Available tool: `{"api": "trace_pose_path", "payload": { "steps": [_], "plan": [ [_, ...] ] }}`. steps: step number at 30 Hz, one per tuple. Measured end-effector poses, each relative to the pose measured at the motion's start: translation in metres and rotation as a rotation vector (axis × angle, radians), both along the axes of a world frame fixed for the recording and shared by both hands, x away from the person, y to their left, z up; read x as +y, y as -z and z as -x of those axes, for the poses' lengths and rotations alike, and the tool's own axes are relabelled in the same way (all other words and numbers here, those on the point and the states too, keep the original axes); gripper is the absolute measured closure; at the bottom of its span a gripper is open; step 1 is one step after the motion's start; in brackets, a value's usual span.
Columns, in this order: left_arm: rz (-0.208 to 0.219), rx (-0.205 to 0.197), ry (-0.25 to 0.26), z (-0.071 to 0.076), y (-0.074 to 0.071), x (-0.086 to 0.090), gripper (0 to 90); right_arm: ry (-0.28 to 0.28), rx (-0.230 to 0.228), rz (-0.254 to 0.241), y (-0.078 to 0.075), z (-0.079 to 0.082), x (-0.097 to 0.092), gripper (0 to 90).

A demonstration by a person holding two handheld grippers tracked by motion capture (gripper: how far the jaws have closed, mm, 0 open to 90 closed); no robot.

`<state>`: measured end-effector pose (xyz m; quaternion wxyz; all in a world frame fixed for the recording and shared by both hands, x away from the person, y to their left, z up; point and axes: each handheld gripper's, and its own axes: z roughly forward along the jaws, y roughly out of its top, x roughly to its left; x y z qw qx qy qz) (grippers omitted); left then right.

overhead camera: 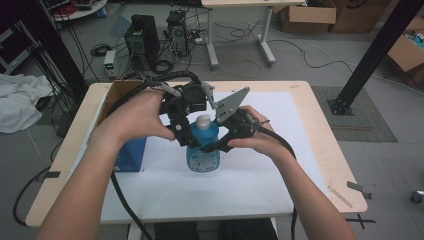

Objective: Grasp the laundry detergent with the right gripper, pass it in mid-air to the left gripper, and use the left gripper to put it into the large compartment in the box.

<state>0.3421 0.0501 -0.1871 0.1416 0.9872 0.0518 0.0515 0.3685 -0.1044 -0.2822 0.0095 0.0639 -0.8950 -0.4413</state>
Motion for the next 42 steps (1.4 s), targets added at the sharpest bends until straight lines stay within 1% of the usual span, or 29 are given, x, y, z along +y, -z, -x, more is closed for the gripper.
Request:
{"api": "trace_pose_path", "payload": {
  "steps": [2, 4, 7, 13, 14, 17, 18, 20, 21, 22, 24, 26, 27, 28, 29, 30, 36, 38, 42],
  "plan": [
    [-0.004, 0.001, -0.002, 0.0, 0.001, 0.0, 0.1, -0.003, 0.002, -0.001, 0.0, 0.001, 0.001, 45.8],
    [-0.02, -0.008, -0.004, -0.001, 0.002, -0.001, 0.2, -0.005, 0.0, -0.001, -0.001, 0.001, 0.002, 45.8],
    [-0.026, 0.0, -0.006, -0.001, 0.004, -0.002, 0.2, -0.008, 0.001, -0.001, -0.001, 0.001, 0.003, 45.8],
    [-0.019, 0.005, -0.007, -0.002, 0.007, -0.004, 0.3, -0.011, 0.001, -0.004, -0.001, 0.002, 0.003, 45.8],
    [-0.022, 0.011, -0.006, -0.002, 0.008, -0.005, 0.3, -0.011, 0.002, -0.003, -0.001, 0.002, 0.003, 45.8],
    [-0.028, 0.01, -0.004, -0.002, 0.01, -0.007, 1.0, -0.012, 0.002, -0.002, -0.001, 0.002, 0.003, 45.8],
    [-0.029, 0.016, -0.004, -0.003, 0.01, -0.007, 1.5, -0.01, 0.002, 0.002, -0.001, 0.002, 0.003, 45.8],
    [-0.032, 0.014, 0.001, -0.003, 0.011, -0.008, 4.9, -0.011, 0.002, 0.004, -0.001, 0.002, 0.003, 45.8],
    [-0.033, 0.013, 0.0, -0.003, 0.011, -0.008, 5.1, -0.012, 0.004, 0.003, -0.001, 0.002, 0.003, 45.8],
    [-0.031, 0.018, -0.002, -0.003, 0.012, -0.009, 5.1, -0.014, 0.001, 0.001, -0.001, 0.003, 0.003, 45.8],
    [-0.04, 0.032, -0.001, -0.004, 0.013, -0.01, 7.7, -0.016, -0.001, 0.0, -0.001, 0.003, 0.003, 45.8],
    [-0.042, 0.032, 0.001, -0.004, 0.013, -0.011, 8.7, -0.017, -0.002, -0.001, -0.001, 0.003, 0.003, 45.8],
    [-0.042, 0.032, 0.001, -0.004, 0.013, -0.011, 11.0, -0.018, -0.003, 0.0, -0.001, 0.003, 0.003, 45.8],
    [-0.044, 0.033, 0.015, -0.003, 0.013, -0.012, 14.3, -0.019, -0.006, 0.002, -0.001, 0.003, 0.003, 45.8],
    [-0.042, 0.03, 0.018, -0.003, 0.013, -0.012, 15.5, -0.017, -0.002, 0.006, -0.001, 0.004, 0.003, 45.8],
    [-0.041, 0.036, 0.014, -0.003, 0.013, -0.012, 15.6, -0.014, -0.001, 0.007, -0.001, 0.004, 0.003, 45.8],
    [-0.049, 0.04, 0.012, -0.003, 0.013, -0.012, 16.6, -0.012, 0.0, 0.01, -0.001, 0.004, 0.003, 45.8],
    [-0.055, 0.039, 0.017, -0.003, 0.014, -0.013, 18.1, -0.009, 0.001, 0.009, -0.002, 0.005, 0.002, 45.8],
    [-0.054, 0.043, 0.014, -0.002, 0.014, -0.012, 20.7, -0.01, -0.007, 0.01, -0.002, 0.004, 0.002, 45.8]
  ]
}}
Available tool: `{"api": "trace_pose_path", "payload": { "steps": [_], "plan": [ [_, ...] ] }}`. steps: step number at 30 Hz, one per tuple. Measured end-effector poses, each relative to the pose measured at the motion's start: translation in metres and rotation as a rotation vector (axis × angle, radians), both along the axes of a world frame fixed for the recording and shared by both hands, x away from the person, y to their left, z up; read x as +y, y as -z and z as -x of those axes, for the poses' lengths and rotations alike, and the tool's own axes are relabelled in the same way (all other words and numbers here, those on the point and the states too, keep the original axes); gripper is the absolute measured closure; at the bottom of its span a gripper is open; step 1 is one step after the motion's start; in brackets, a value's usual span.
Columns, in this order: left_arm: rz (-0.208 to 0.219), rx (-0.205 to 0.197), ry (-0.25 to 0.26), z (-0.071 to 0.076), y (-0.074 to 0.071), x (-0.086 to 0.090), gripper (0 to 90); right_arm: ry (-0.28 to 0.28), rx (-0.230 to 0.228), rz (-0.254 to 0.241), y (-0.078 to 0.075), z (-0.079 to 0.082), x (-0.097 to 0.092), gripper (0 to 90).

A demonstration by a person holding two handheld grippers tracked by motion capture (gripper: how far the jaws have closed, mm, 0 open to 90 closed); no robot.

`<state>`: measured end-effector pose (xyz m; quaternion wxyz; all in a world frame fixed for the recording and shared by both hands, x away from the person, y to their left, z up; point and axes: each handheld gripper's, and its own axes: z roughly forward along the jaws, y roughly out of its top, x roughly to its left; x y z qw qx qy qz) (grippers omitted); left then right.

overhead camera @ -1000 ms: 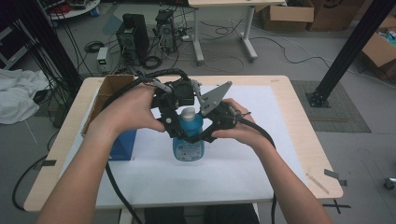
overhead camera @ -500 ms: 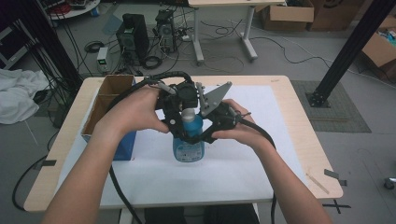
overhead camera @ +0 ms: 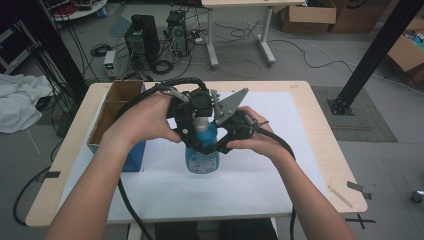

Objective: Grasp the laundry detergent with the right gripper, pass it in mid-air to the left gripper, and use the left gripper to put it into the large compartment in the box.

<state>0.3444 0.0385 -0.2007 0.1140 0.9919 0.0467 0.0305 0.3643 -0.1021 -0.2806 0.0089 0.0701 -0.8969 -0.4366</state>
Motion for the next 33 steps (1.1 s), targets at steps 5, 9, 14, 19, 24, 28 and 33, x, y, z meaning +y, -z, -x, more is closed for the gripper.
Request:
{"api": "trace_pose_path", "payload": {
  "steps": [5, 9, 14, 19, 24, 28, 33],
  "plan": [
    [-0.002, 0.002, 0.003, 0.0006, -0.0002, -0.0002, 22.5, 0.001, 0.002, -0.005, 0.0002, -0.0002, -0.0001, 45.8],
    [-0.005, 0.0, 0.007, 0.0012, -0.0002, -0.0011, 23.1, 0.007, 0.011, -0.002, -0.0003, 0.0007, 0.0, 45.8],
    [-0.011, -0.007, 0.007, 0.0015, 0.0002, -0.0015, 25.0, 0.011, 0.015, 0.001, -0.0004, 0.0009, 0.0, 45.8],
    [-0.015, -0.013, 0.005, 0.0011, 0.0009, -0.0017, 29.1, 0.009, 0.011, 0.007, -0.0006, 0.0005, 0.0, 45.8],
    [-0.017, -0.024, 0.002, 0.0009, 0.002, -0.0025, 30.2, 0.012, 0.011, 0.002, 0.0, 0.0006, 0.0015, 45.8],
    [-0.02, -0.022, -0.002, 0.0004, 0.0039, -0.0029, 31.2, 0.007, 0.007, -0.011, 0.0004, 0.0003, 0.0034, 45.8],
    [-0.019, -0.026, 0.002, -0.0001, 0.0055, -0.0031, 36.7, -0.005, -0.005, -0.005, 0.0004, -0.0002, 0.0037, 45.7]
  ]
}}
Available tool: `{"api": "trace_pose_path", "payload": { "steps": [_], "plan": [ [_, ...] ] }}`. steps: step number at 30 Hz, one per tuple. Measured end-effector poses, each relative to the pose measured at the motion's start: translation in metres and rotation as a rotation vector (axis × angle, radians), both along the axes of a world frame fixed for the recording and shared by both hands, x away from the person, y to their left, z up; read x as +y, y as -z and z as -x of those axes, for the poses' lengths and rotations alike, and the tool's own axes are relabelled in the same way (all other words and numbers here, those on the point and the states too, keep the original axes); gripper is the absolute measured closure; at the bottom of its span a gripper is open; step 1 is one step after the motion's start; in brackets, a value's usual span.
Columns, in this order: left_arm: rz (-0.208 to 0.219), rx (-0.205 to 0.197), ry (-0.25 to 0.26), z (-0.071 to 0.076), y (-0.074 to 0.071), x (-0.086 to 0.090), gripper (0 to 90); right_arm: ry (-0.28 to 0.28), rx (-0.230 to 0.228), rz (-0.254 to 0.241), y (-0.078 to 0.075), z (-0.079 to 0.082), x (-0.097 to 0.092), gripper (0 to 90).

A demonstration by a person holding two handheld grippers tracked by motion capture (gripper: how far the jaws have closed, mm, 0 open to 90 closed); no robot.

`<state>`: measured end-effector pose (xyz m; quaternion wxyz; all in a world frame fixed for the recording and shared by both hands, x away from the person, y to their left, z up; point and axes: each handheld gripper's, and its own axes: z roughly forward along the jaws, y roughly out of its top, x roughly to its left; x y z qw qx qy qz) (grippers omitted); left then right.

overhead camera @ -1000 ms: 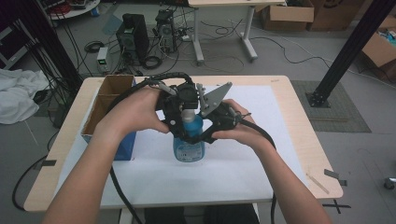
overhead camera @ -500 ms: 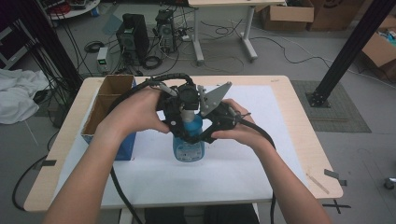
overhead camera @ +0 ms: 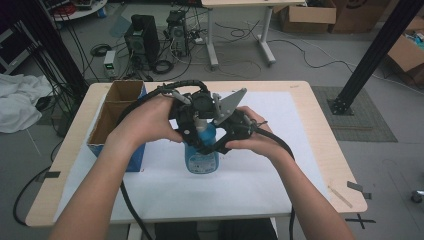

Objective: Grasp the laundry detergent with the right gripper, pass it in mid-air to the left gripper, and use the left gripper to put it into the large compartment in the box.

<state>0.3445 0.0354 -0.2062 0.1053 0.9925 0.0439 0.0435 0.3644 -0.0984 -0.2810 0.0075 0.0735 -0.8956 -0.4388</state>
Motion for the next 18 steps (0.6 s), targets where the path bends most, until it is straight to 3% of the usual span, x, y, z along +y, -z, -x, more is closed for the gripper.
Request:
{"api": "trace_pose_path", "payload": {
  "steps": [18],
  "plan": [
    [-0.019, -0.003, -0.006, 0.0021, -0.0046, 0.0002, 38.7, 0.001, 0.02, 0.019, -0.0021, 0.001, 0.0024, 43.9]
  ]
}}
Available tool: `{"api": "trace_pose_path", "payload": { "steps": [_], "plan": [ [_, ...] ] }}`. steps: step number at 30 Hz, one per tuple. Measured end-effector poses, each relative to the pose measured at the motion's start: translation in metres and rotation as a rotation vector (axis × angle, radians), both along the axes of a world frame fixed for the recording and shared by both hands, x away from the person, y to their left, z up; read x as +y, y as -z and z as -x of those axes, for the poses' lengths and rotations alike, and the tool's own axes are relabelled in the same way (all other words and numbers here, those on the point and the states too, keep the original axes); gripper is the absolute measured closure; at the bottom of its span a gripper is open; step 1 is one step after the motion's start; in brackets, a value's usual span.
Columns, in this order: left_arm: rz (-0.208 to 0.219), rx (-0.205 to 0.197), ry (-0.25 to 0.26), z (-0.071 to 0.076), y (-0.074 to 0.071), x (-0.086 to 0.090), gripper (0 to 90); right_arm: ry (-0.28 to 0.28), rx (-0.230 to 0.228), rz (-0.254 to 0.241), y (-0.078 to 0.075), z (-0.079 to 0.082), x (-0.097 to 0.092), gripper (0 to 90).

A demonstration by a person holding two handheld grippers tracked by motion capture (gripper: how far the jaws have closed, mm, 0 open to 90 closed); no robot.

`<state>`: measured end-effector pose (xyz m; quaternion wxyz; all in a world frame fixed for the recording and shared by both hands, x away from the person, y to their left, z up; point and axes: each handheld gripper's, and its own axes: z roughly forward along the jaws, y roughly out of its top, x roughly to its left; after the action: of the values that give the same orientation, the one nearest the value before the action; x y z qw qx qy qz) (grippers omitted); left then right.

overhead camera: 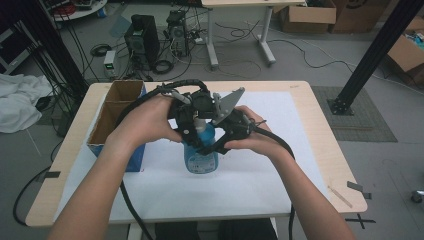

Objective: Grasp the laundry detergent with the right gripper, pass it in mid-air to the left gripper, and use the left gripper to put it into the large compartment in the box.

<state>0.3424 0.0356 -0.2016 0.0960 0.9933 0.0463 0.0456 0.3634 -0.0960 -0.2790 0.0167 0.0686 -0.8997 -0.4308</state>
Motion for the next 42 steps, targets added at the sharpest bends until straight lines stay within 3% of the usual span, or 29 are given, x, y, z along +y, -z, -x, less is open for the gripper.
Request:
{"api": "trace_pose_path", "payload": {
  "steps": [2, 3, 6, 14, 19, 20, 21, 23, 24, 25, 27, 29, 30, 31, 37, 38, 39, 42],
  "plan": [
    [-0.002, 0.0, -0.004, 0.0, -0.001, 0.0, 38.7, 0.002, 0.006, -0.002, 0.0, 0.0, 0.0, 43.1],
    [-0.005, 0.007, -0.009, 0.0, -0.002, 0.001, 38.7, 0.027, 0.008, -0.008, 0.0, -0.001, -0.001, 33.5],
    [-0.014, 0.014, -0.015, -0.001, -0.004, 0.001, 38.7, 0.046, 0.013, 0.011, 0.002, -0.004, -0.004, 25.4],
    [-0.051, 0.021, -0.073, -0.004, -0.014, 0.0, 38.7, 0.065, -0.002, 0.056, 0.003, -0.008, -0.012, 23.6],
    [-0.069, 0.016, -0.186, -0.008, -0.032, 0.006, 38.6, 0.114, -0.029, 0.127, 0.005, -0.013, -0.026, 23.4],
    [-0.069, 0.016, -0.186, -0.008, -0.032, 0.006, 38.6, 0.121, -0.036, 0.143, 0.005, -0.013, -0.029, 23.4],
    [-0.074, 0.016, -0.243, -0.011, -0.039, 0.011, 38.7, 0.128, -0.039, 0.163, 0.005, -0.013, -0.031, 23.5],
    [-0.071, 0.013, -0.308, -0.013, -0.045, 0.015, 38.7, 0.139, -0.052, 0.204, 0.007, -0.013, -0.036, 23.7],
    [-0.071, 0.013, -0.308, -0.013, -0.045, 0.015, 38.6, 0.139, -0.052, 0.204, 0.007, -0.013, -0.036, 23.7],
    [-0.079, 0.011, -0.367, -0.017, -0.053, 0.021, 38.7, 0.145, -0.061, 0.245, 0.007, -0.013, -0.04, 24.3],
    [-0.08, 0.008, -0.396, -0.018, -0.056, 0.025, 38.7, 0.148, -0.066, 0.27, 0.007, -0.012, -0.042, 24.8],
    [-0.079, 0.008, -0.505, -0.024, -0.066, 0.037, 38.7, 0.156, -0.089, 0.33, 0.008, -0.01, -0.048, 25.0],
    [-0.079, 0.008, -0.505, -0.024, -0.066, 0.037, 38.7, 0.156, -0.089, 0.33, 0.008, -0.01, -0.048, 25.0],
    [-0.077, 0.013, -0.588, -0.029, -0.073, 0.047, 38.6, 0.158, -0.095, 0.362, 0.009, -0.01, -0.052, 25.5],
    [-0.043, 0.036, -0.885, -0.043, -0.093, 0.087, 38.7, 0.194, -0.124, 0.484, 0.013, -0.009, -0.066, 26.0],
    [-0.043, 0.036, -0.885, -0.043, -0.093, 0.087, 38.7, 0.194, -0.124, 0.484, 0.013, -0.009, -0.066, 26.0],
    [-0.034, 0.037, -0.977, -0.046, -0.099, 0.101, 38.6, 0.205, -0.144, 0.519, 0.013, -0.009, -0.07, 26.1],
    [-0.028, 0.023, -1.077, -0.048, -0.107, 0.119, 38.7, 0.218, -0.163, 0.561, 0.013, -0.01, -0.077, 26.1]
  ]
}}
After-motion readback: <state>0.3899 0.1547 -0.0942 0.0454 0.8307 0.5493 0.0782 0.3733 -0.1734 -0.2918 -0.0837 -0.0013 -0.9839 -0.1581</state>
